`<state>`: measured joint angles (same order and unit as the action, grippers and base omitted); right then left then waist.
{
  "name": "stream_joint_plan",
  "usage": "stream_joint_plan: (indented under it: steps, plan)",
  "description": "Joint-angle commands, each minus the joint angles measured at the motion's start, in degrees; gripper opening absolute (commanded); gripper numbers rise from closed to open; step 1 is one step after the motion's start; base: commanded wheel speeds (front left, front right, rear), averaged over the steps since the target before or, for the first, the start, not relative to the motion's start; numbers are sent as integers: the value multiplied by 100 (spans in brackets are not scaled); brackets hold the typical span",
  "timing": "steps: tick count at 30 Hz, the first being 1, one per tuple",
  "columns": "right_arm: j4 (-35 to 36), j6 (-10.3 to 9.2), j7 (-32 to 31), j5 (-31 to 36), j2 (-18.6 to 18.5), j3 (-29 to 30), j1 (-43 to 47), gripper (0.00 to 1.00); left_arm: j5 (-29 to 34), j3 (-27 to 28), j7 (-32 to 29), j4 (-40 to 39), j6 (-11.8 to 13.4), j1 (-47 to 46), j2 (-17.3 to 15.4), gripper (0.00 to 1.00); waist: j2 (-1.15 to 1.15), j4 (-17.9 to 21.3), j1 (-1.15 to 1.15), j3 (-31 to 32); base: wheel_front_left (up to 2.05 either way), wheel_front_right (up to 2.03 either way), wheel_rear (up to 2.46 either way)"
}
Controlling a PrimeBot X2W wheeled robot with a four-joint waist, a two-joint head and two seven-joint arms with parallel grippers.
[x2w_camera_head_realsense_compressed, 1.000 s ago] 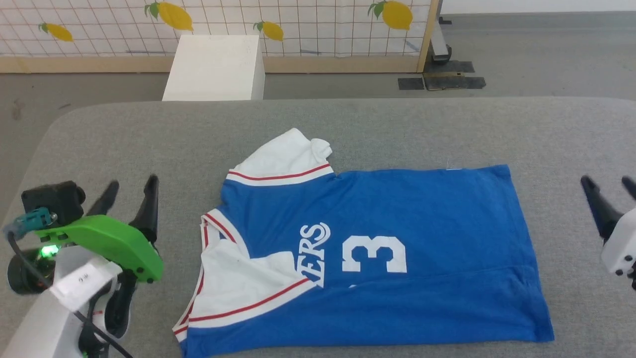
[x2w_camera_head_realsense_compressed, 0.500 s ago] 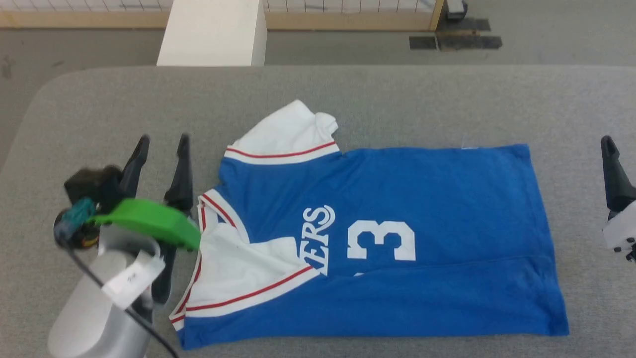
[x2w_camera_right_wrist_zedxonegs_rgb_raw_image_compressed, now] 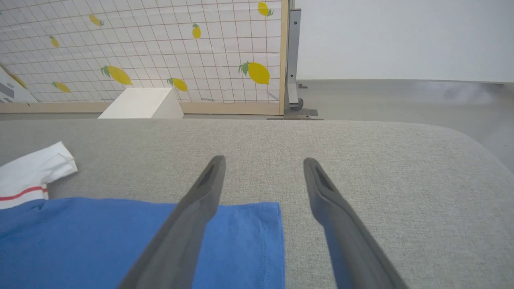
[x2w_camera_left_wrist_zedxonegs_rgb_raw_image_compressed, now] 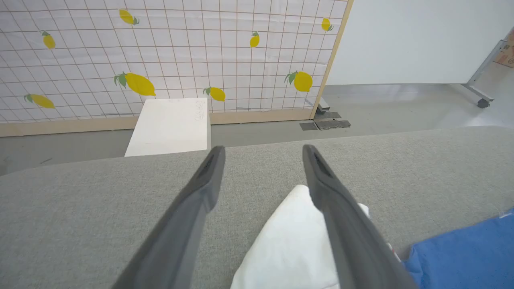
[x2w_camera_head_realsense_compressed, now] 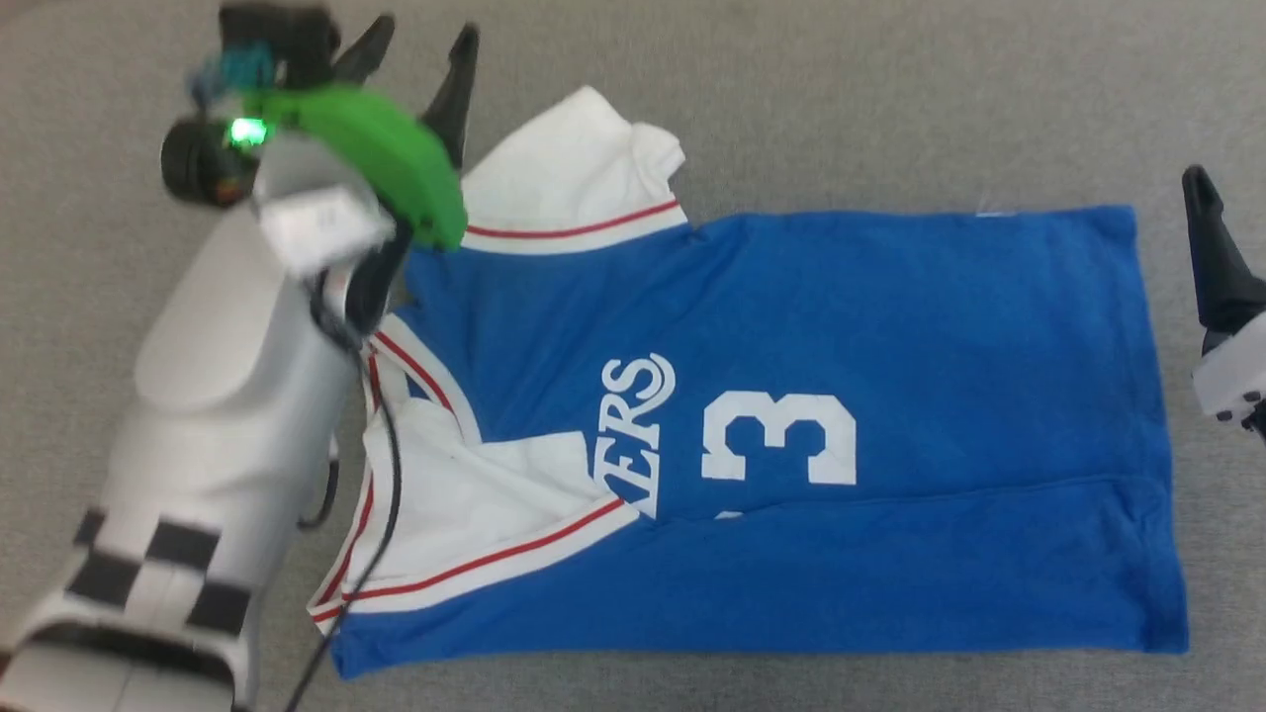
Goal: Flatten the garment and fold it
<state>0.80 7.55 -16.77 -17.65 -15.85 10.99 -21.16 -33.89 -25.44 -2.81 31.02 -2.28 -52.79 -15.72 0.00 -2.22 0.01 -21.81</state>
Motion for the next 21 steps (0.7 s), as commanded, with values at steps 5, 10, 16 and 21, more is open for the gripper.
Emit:
stream_joint_plan:
  steps: [5, 10, 16, 21]
  plan:
    - [163, -6, -142, -27, 2, -98, -142, 100, -75, -290, -1279, 990, -161, -990, 214, 100, 0, 188, -1, -554, 0, 0, 0]
    - [269, -6, -210, -25, 41, -113, -108, 100, -113, -502, -2492, 1598, -154, -1686, 333, 100, 0, 360, -1, -735, 0, 0, 0]
    - [348, -6, -234, -37, 75, -26, -35, 100, 3, -812, -3325, 1934, -158, -2105, 469, 100, 0, 479, -1, -904, 0, 0, 0]
    - [395, -6, -223, -47, 111, -22, -19, 100, 137, -1047, -3822, 2255, -57, -2096, 453, 100, 0, 565, -1, -977, 0, 0, 0]
